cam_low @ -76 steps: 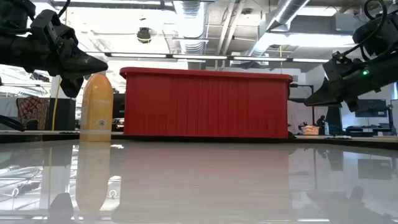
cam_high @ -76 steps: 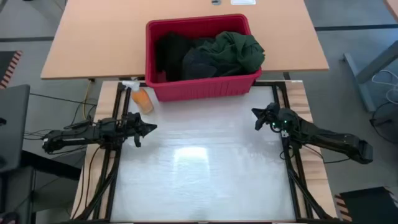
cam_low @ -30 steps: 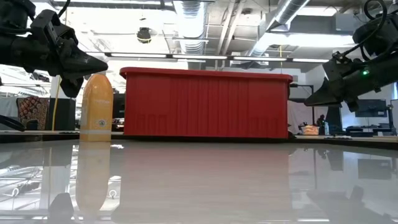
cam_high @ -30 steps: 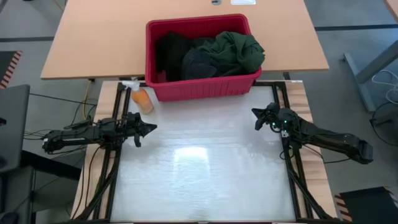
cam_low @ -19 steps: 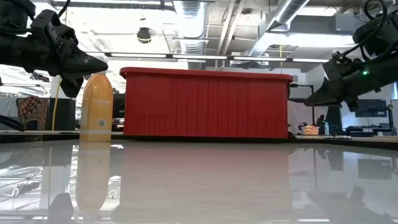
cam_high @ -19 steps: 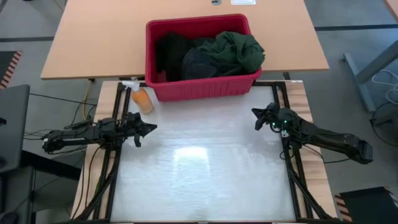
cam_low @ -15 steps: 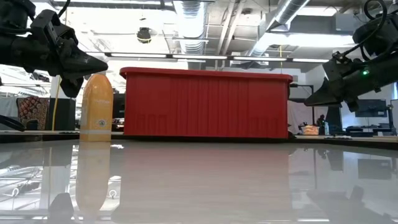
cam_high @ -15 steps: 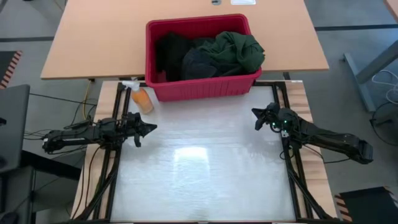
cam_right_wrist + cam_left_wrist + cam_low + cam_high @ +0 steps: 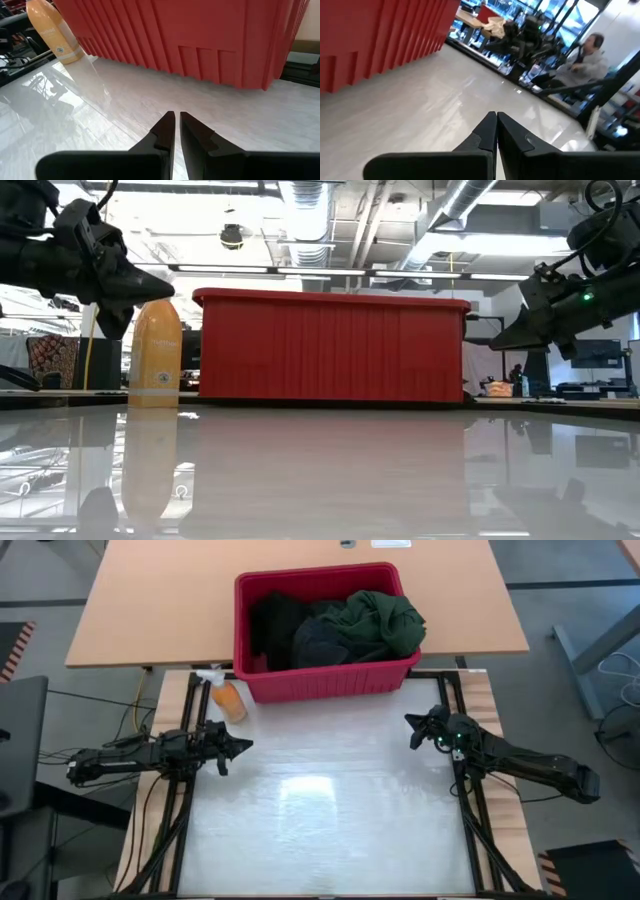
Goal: Fold Laundry from Bin
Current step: Fold the black shorts from the red laundry bin
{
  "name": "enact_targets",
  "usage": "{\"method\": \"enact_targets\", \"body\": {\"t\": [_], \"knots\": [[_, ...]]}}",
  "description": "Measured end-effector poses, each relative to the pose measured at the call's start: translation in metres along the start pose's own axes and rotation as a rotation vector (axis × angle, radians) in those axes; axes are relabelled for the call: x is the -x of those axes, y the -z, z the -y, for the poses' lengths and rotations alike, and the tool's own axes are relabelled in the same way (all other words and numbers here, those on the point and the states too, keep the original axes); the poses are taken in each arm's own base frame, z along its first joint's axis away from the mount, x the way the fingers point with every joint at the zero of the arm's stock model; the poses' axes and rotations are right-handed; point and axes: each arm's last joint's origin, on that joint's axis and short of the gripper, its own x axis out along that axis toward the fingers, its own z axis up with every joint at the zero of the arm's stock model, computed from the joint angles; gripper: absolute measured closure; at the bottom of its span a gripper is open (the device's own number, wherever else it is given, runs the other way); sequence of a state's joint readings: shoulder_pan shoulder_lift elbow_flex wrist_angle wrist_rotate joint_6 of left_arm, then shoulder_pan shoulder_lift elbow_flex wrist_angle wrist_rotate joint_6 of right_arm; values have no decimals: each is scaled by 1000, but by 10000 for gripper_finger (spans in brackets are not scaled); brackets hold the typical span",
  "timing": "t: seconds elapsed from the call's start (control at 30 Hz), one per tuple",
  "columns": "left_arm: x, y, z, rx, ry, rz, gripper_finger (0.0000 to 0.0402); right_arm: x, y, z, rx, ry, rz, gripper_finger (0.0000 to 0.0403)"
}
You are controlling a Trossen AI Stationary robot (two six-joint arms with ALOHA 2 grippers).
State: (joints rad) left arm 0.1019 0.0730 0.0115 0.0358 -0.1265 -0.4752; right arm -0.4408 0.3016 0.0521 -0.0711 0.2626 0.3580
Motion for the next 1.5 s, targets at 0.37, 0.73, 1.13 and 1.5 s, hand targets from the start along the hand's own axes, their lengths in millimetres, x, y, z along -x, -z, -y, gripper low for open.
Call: {"method": "enact_targets", "body": {"t": [0.37,0.73,1.13,1.5], "knots": [[-5,-16,18,292,60,123,401,0,-1,0,-5,-4,15,347],[-52,-79,63,-38,-82,221,401,4,-30,-12,-241,-217,275,347],[-176,-190,53,-438,-345,-171,401,14,-91,-43,-140,-498,409,347],[-262,-257,-44,-567,-497,-366,397,2,-126,-95,39,-588,263,347]]}}
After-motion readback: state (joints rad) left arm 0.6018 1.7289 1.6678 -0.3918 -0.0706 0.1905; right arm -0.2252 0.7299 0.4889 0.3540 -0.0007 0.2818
